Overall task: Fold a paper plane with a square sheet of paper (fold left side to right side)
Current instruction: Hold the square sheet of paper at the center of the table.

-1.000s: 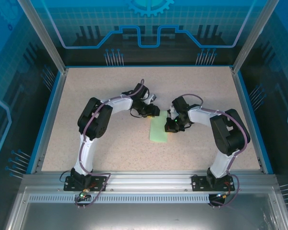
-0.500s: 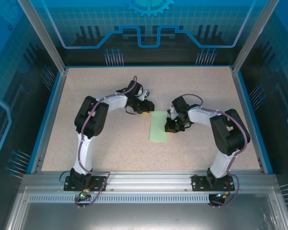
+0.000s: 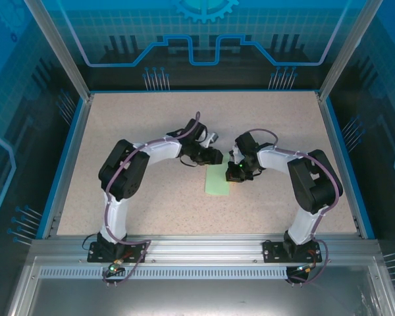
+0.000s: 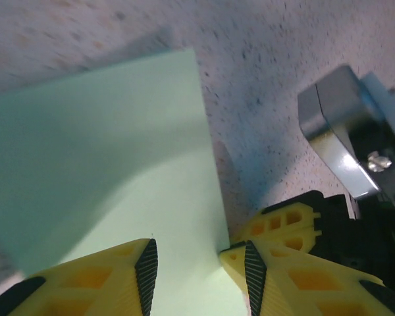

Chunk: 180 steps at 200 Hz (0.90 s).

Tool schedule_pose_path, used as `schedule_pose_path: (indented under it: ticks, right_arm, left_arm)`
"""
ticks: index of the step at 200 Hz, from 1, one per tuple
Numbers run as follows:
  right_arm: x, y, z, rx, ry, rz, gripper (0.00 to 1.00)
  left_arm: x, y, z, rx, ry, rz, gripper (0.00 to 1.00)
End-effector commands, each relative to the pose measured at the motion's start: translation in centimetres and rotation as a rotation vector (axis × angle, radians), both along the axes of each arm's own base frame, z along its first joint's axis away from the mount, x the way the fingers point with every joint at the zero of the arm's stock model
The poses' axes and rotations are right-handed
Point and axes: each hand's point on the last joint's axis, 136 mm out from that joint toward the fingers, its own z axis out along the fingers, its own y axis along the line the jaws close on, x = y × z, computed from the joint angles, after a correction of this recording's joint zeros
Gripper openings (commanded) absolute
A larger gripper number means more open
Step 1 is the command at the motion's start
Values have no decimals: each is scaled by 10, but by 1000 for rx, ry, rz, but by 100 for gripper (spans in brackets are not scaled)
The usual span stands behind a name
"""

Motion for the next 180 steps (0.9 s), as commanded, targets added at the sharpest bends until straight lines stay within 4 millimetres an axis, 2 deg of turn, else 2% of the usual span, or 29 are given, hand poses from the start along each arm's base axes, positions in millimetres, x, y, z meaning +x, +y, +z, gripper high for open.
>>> schedule_pose_path:
  ticks: [1,46,75,132,148,159,180]
  right_arm:
    - [-20,-11,-22,-95,83,19,3]
    - [-20,-13,-21,-107,80,23,3]
    - [-15,-13,-12,-111,52,20,5]
    - [1,-25,29,-96,-69,-20,21]
    - [9,-27,41,-59,-108,-40,22]
    - [17,-26,47,-12,-131,-60,21]
    - [37,-22,52,94,-154,-109,11]
  left_arm:
    - [6,-6,-18,-1,39,1,43]
    - [9,-5,-39,44,73,12,43]
    - [5,0,-54,79,95,17,43]
    - [0,3,-65,89,119,22,42]
    - [0,3,-65,89,119,23,43]
    - [0,4,-66,90,119,25,43]
    - [-1,4,-65,89,120,25,43]
